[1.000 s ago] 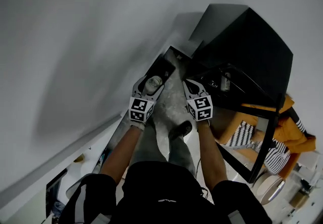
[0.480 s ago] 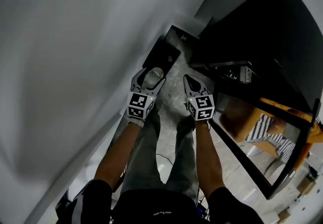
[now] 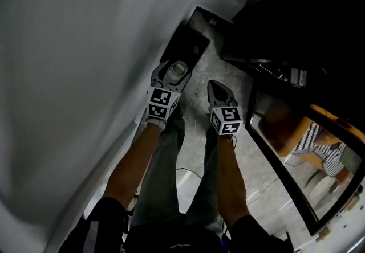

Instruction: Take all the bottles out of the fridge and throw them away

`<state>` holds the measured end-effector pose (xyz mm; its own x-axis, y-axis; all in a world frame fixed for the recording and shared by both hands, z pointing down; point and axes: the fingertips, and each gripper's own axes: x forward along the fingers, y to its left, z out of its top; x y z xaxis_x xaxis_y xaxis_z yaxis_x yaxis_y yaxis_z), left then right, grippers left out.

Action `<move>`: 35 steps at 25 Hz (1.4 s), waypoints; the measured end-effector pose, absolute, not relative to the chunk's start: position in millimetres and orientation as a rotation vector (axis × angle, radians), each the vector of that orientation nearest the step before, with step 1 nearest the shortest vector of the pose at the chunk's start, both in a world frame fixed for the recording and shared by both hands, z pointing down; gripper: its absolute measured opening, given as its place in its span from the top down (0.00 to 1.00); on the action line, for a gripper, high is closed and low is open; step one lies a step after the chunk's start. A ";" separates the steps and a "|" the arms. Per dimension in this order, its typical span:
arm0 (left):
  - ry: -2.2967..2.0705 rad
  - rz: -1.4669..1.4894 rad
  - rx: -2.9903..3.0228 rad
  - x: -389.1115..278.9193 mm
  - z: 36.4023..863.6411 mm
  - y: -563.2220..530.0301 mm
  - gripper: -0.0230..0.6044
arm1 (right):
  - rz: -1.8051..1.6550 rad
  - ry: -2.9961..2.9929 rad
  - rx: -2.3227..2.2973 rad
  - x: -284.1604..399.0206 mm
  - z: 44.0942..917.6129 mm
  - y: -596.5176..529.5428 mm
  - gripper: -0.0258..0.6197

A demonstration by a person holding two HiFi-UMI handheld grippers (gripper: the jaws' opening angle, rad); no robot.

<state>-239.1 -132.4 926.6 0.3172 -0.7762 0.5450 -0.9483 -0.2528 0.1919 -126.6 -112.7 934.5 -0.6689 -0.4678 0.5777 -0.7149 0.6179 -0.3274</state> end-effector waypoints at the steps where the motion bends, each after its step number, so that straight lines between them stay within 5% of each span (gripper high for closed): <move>1: -1.515 0.480 2.102 -237.4 932.3 -134.4 0.43 | 0.764 -2.400 0.931 -126.3 937.7 -111.6 0.95; 17: -1.485 0.575 2.147 -231.0 923.1 -156.4 0.45 | 0.746 -2.402 0.949 -112.3 916.8 -135.5 0.95; 21: -1.481 0.552 2.153 -223.1 889.5 -146.9 0.60 | 0.723 -2.416 0.945 -105.3 881.8 -137.8 0.95; 27: -1.460 0.452 2.200 -197.6 808.2 -135.6 0.95 | 0.696 -2.442 0.980 -80.7 803.6 -132.6 0.95; 35: -1.304 0.316 2.349 -119.6 683.8 -131.1 0.95 | 0.663 -2.473 1.064 -38.5 686.9 -121.2 0.95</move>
